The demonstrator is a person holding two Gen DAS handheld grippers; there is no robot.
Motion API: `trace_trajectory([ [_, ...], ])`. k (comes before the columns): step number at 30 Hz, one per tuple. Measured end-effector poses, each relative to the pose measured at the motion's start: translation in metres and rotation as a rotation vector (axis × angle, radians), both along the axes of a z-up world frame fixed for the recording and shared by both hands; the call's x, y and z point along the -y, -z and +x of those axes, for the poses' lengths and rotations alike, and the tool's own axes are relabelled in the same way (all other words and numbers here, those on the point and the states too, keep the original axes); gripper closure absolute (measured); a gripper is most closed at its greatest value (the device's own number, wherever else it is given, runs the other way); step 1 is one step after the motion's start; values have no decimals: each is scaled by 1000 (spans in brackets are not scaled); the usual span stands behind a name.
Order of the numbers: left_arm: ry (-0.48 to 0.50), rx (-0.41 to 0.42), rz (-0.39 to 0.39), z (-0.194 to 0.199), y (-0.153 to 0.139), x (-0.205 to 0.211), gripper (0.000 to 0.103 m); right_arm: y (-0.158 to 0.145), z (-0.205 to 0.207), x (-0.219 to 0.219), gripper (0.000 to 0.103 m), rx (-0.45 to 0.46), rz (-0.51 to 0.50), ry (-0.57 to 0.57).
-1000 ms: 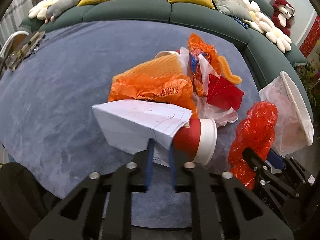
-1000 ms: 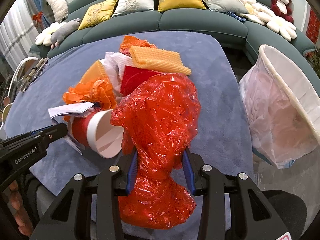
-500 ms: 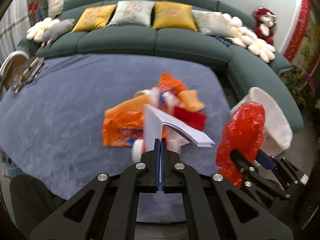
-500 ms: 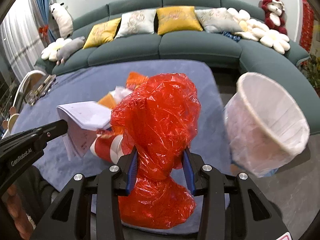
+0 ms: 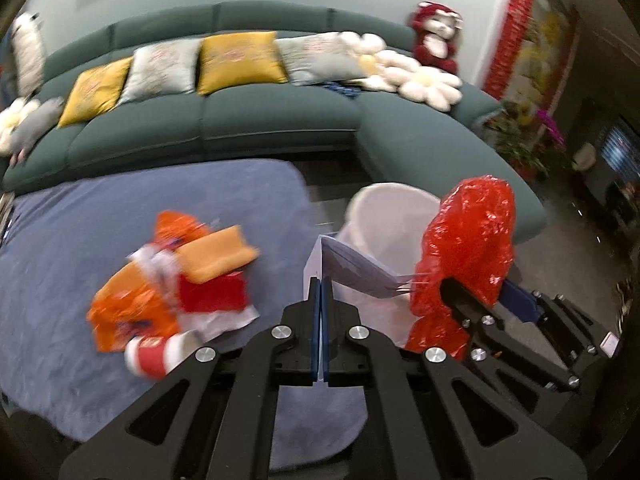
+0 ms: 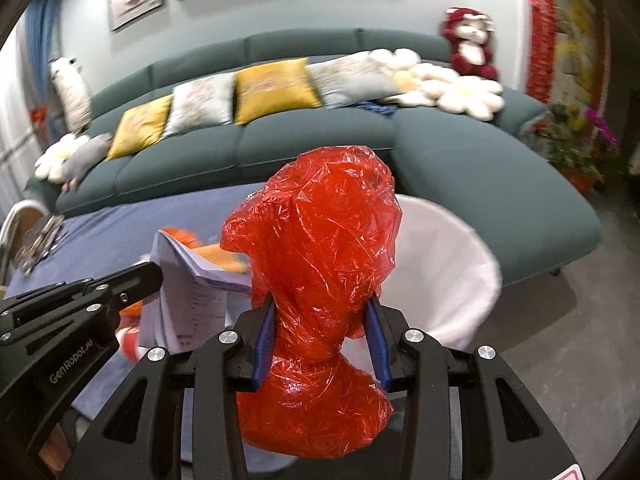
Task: Collect trash
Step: 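Carry the white paper with the left tool and drop it into the wastebasket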
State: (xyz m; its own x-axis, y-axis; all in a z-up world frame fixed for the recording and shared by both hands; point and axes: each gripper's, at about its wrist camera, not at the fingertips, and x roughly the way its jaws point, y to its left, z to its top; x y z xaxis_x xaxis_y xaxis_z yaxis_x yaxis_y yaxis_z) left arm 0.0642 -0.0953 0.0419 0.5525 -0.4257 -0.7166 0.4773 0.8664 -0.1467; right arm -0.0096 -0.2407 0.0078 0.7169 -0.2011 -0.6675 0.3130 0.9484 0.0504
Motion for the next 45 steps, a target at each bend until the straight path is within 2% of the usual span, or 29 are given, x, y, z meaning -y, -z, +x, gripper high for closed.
trace_trajectory([
  [7, 114, -4, -9, 3, 2, 74, 103, -3, -14, 66, 65, -1, -30, 116],
  [12, 163, -1, 16, 11, 10, 118, 103, 2, -15, 98, 65, -8, -26, 170],
  [24, 188, -28, 16, 32, 20, 155, 102, 15, -2, 137, 65, -22, 0, 223],
  [34, 174, -38, 6, 39, 26, 157, 99, 19, 7, 133, 65, -21, -5, 207],
  [35, 174, -37, 5, 40, 26, 156, 96, 20, 7, 133, 65, -23, -5, 205],
  [37, 157, -39, 10, 42, 28, 154, 81, 22, 10, 132, 65, -26, -1, 199],
  [42, 155, -54, 1, 50, 30, 154, 80, 21, 15, 134, 65, -25, 6, 196],
  [43, 157, -62, -1, 52, 30, 154, 77, 21, 16, 134, 65, -27, 5, 195],
  [44, 153, -69, 0, 54, 30, 154, 73, 21, 15, 135, 65, -27, 5, 195],
  [45, 147, -71, -3, 54, 30, 154, 60, 21, 15, 135, 65, -26, 5, 195],
])
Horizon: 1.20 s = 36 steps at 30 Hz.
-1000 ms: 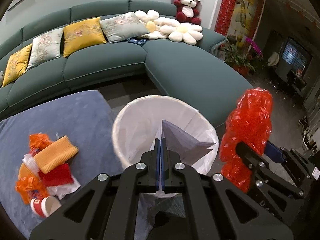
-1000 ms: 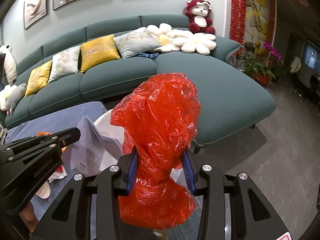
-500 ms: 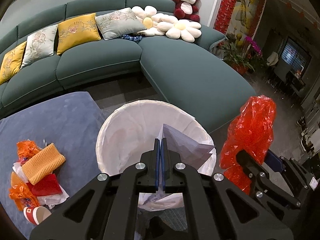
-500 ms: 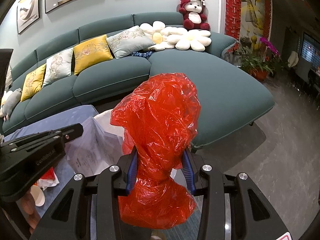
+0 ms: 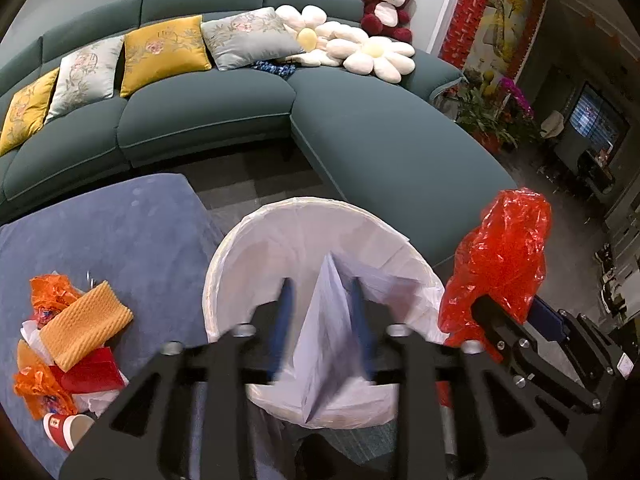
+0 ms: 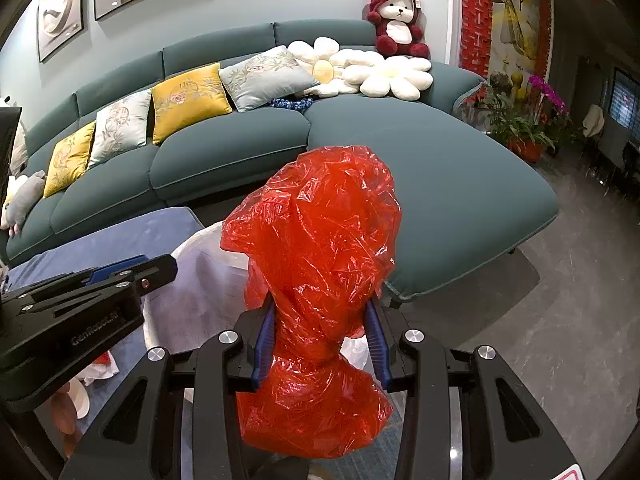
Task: Collect trash
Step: 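Carry the white paper with the left tool and drop it into the wastebasket, then lower the red plastic bag into the wastebasket and open the right tool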
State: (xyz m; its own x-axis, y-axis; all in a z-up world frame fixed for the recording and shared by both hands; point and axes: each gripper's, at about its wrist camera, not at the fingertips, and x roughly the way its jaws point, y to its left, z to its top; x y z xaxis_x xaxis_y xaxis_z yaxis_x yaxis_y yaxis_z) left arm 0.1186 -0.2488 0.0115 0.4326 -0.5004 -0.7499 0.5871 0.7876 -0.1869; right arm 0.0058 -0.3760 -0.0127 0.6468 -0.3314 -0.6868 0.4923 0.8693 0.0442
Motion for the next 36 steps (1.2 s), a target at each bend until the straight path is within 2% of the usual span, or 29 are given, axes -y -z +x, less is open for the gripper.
trace_trajectory([
  [1, -12, 4, -9, 0, -1, -2, 53, 0, 0, 1, 65, -1, -1, -2],
  [4, -23, 5, -37, 3, -6, -5, 52, -1, 2, 3, 65, 1, -3, -2],
  [15, -96, 3, -24, 15, -3, -33, 47, 1, 18, -4, 61, -6, -3, -28],
  [18, -121, -1, -16, 18, 0, -43, 44, 1, 22, -8, 56, -8, -13, -35],
  [20, -133, 0, -11, 19, 1, -48, 43, 0, 23, -9, 49, -6, -21, -39],
  [26, -169, -1, 2, 24, 3, -64, 40, -5, 29, -15, 41, 5, -42, -47],
  [36, -230, 6, 1, 26, -1, -101, 32, -18, 33, -41, 40, 23, -48, -78],
])
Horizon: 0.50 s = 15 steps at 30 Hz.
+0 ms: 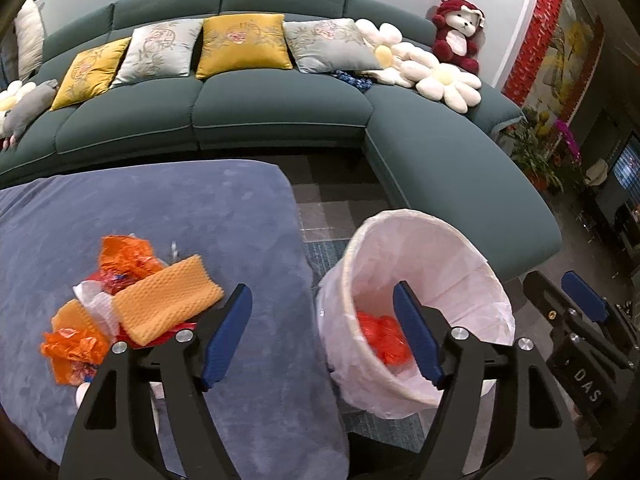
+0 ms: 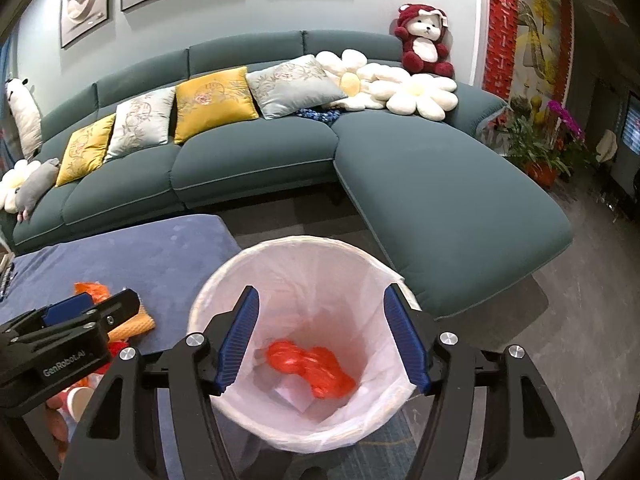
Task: Collect trash
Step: 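Lower the red plastic bag into the wastebasket and open the right tool, then grasp the red-and-white paper cup with the left tool while the right tool grasps the orange sponge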
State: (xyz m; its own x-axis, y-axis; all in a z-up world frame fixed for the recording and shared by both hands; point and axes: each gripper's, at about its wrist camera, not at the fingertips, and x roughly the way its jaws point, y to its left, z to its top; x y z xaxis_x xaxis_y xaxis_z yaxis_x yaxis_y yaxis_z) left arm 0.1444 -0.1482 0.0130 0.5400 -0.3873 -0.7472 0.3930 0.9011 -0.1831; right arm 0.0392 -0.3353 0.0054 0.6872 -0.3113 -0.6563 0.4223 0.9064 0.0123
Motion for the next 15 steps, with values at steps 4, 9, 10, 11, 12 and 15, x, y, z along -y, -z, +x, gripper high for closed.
trace_trajectory([
  [4, -38, 9, 11, -3, 0, -23, 28, -6, -1, -22, 39, 7, -1, -33],
  [9, -107, 10, 28, -8, 2, -68, 22, -9, 0, -54, 36, 10, 1, -68],
  [10, -116, 11, 37, -9, 4, -75, 20, -9, 0, -61, 36, 9, 6, -77],
  [11, -134, 10, 54, -11, 6, -86, 19, -7, 0, -70, 36, 5, 9, -87],
  [12, -143, 10, 63, -12, 8, -95, 18, -7, 0, -74, 36, 3, 10, -92],
  [15, -173, 3, 101, -17, 18, -123, 17, -2, 1, -97, 36, -6, 16, -123],
])
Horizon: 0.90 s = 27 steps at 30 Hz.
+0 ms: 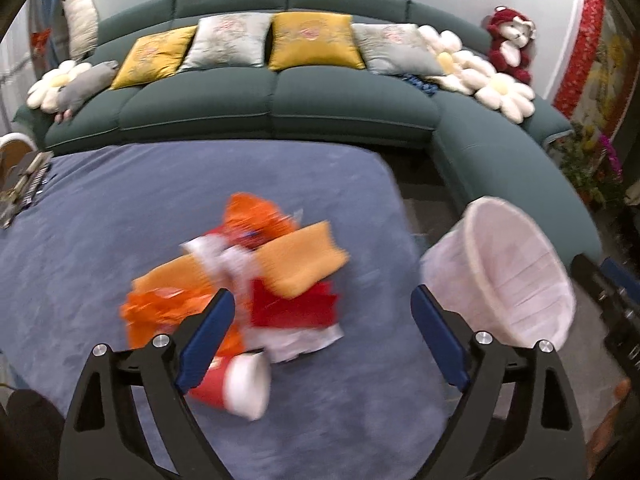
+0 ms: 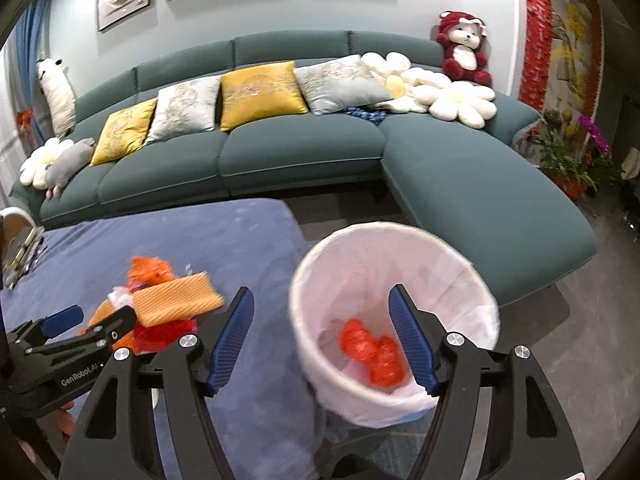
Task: Collect trash
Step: 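Grasp the red-and-white paper cup with the left tool while the right tool grasps the orange sponge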
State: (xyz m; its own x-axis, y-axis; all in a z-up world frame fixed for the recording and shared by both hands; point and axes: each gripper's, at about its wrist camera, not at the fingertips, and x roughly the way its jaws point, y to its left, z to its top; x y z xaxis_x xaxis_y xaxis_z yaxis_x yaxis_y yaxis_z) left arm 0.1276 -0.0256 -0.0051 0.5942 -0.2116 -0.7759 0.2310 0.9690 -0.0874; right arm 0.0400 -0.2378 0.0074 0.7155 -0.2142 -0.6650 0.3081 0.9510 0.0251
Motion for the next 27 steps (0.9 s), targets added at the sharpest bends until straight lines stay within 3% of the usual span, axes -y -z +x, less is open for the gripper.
trace_trajectory([
  [11, -80, -106, 59, -12, 51, -65, 14, 29, 2, -60, 36, -58, 26, -71],
  [27, -37, -196, 108, 1, 107, -72, 13, 69, 15, -91, 36, -162, 57, -115],
])
